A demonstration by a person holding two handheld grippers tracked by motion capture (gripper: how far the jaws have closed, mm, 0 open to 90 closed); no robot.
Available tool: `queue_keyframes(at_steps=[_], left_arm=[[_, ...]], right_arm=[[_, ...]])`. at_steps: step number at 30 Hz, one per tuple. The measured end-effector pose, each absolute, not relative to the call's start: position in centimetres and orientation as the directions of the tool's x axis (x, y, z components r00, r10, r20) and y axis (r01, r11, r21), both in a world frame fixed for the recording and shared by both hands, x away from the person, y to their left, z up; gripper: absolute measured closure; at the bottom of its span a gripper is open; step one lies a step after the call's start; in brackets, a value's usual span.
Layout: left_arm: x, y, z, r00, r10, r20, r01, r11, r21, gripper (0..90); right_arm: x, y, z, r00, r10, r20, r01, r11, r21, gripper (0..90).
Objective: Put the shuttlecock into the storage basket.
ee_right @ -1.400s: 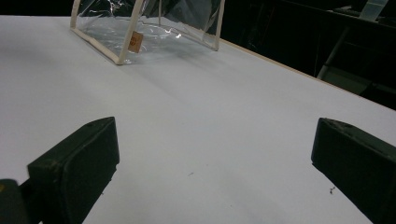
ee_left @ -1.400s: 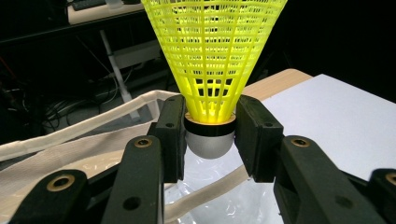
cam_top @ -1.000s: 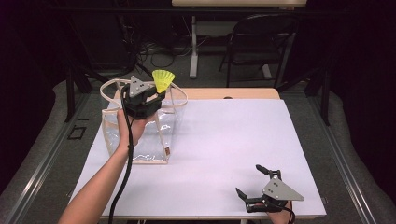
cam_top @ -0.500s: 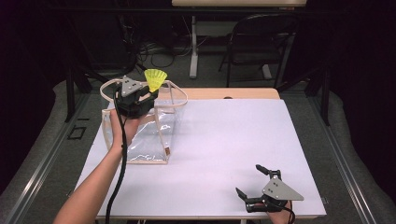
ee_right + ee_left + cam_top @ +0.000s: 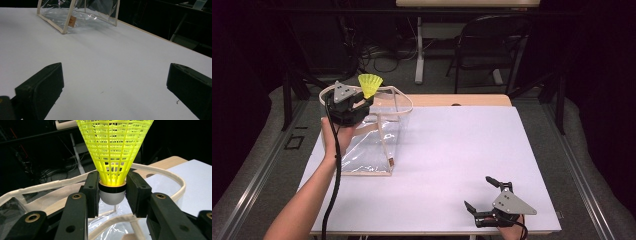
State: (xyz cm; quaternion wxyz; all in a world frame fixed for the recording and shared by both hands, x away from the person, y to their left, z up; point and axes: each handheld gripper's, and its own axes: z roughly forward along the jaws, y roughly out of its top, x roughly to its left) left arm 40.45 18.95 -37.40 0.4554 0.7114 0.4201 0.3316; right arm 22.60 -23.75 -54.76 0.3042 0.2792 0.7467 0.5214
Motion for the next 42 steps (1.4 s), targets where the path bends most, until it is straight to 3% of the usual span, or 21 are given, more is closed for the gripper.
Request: queue_keyframes(at_steps=[42], left_arm=[[43.3, 22.1, -39.7, 0.416, 0.906, 0.081, 0.483, -0.296, 0.824, 64.3]], right_arm=[[22.6, -23.7, -54.8, -0.659, 0.734, -0.167, 0.102, 0.306, 0.947, 0.7]])
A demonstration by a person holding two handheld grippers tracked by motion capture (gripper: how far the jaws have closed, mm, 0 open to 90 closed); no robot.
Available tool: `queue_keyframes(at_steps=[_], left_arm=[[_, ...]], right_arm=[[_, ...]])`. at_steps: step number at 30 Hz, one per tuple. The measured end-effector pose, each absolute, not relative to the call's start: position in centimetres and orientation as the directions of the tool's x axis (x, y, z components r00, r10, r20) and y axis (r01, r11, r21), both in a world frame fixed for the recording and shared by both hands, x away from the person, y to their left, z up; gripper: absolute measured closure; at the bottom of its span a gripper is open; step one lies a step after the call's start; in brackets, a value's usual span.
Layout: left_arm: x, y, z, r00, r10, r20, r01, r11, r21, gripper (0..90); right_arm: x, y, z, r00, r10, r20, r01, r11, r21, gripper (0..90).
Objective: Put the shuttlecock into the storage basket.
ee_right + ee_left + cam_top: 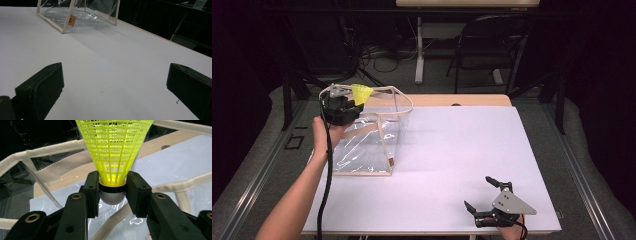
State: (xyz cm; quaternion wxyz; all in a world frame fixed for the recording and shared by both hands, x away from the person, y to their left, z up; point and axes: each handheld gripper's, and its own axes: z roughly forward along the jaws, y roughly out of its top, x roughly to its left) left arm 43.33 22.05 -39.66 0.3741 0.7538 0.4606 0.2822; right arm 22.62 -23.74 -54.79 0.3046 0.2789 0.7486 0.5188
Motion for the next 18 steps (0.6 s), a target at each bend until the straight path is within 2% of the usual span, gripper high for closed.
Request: queue_keyframes(at_steps=[18], left_arm=[[43.94, 22.34, -40.17, 0.416, 0.907, 0.070, 0.534, -0.306, 0.788, 63.9]], right_arm=[[22.64, -23.69, -54.80, -0.660, 0.733, -0.168, 0.102, 0.309, 0.946, 0.7]])
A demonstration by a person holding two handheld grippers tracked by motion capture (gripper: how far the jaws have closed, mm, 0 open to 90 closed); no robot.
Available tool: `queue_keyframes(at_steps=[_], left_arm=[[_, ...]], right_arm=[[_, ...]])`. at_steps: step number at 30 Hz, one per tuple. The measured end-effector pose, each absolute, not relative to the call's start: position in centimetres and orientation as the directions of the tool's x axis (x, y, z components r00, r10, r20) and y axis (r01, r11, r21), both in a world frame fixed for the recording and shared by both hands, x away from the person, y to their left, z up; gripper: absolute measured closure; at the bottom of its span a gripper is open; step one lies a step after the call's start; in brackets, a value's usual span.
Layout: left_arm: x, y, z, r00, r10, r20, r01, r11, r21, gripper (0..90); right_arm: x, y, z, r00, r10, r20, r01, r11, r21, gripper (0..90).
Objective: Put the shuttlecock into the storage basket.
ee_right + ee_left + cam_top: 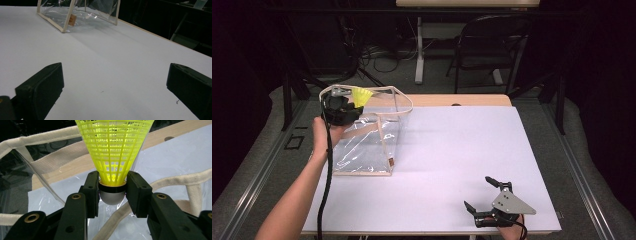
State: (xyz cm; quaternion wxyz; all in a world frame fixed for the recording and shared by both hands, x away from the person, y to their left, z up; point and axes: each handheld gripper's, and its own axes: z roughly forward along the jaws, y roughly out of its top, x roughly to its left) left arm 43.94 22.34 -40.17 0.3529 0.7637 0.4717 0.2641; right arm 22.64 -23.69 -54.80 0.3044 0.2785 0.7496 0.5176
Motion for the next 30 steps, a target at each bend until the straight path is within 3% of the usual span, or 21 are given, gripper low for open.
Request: queue_keyframes(at_steps=[6, 12, 25, 30], left_arm=[[44.0, 22.4, -40.1, 0.414, 0.907, 0.071, 0.539, -0.307, 0.785, 63.0], [43.9, 22.6, -40.1, 0.403, 0.912, 0.074, 0.537, -0.301, 0.788, 56.6], [43.2, 22.8, -39.5, 0.422, 0.905, 0.059, 0.515, -0.292, 0.806, 22.8], [42.6, 22.9, -39.1, 0.440, 0.896, 0.054, 0.494, -0.292, 0.819, 15.2]], right_arm=[[22.7, -23.7, -54.8, -0.660, 0.733, -0.167, 0.102, 0.308, 0.946, 0.7], [22.7, -23.7, -54.8, -0.660, 0.732, -0.168, 0.102, 0.309, 0.946, 0.7], [22.7, -23.7, -54.8, -0.661, 0.731, -0.168, 0.102, 0.309, 0.946, 0.7], [22.7, -23.7, -54.8, -0.661, 0.732, -0.168, 0.102, 0.309, 0.946, 0.7]])
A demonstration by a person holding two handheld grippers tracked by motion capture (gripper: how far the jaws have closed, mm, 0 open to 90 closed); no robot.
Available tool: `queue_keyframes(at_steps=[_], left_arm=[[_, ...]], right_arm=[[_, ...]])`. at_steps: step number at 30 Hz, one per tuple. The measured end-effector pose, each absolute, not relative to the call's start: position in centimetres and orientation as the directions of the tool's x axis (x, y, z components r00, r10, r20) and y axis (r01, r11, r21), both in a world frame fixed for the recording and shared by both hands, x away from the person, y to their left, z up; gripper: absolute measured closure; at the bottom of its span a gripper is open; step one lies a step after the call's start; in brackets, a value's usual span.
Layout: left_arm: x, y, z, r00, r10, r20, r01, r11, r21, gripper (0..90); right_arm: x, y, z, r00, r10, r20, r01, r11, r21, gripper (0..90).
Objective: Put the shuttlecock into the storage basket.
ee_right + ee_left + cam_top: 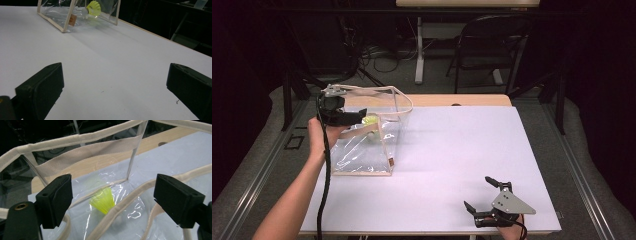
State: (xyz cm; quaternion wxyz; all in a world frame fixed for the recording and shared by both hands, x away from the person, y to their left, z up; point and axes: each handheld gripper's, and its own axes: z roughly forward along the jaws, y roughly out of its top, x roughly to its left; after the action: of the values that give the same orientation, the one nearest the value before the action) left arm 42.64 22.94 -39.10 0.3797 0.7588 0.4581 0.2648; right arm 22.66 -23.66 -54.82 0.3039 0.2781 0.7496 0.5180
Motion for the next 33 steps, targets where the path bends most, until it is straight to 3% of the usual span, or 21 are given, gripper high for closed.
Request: queue_keyframes(at_steps=[5, 19, 33], left_arm=[[41.7, 22.9, -38.8, 0.460, 0.885, 0.064, 0.469, -0.304, 0.829, 14.5], [38.2, 23.1, -38.7, 0.513, 0.855, 0.079, 0.399, -0.318, 0.860, 0.5], [35.2, 22.5, -40.2, 0.587, 0.802, 0.111, 0.312, -0.350, 0.883, 0.1]], right_arm=[[22.7, -23.7, -54.8, -0.661, 0.731, -0.168, 0.100, 0.309, 0.946, 0.7], [22.7, -23.6, -54.8, -0.664, 0.728, -0.169, 0.101, 0.311, 0.945, 0.8], [22.7, -23.5, -54.9, -0.664, 0.728, -0.169, 0.103, 0.312, 0.944, 0.8]])
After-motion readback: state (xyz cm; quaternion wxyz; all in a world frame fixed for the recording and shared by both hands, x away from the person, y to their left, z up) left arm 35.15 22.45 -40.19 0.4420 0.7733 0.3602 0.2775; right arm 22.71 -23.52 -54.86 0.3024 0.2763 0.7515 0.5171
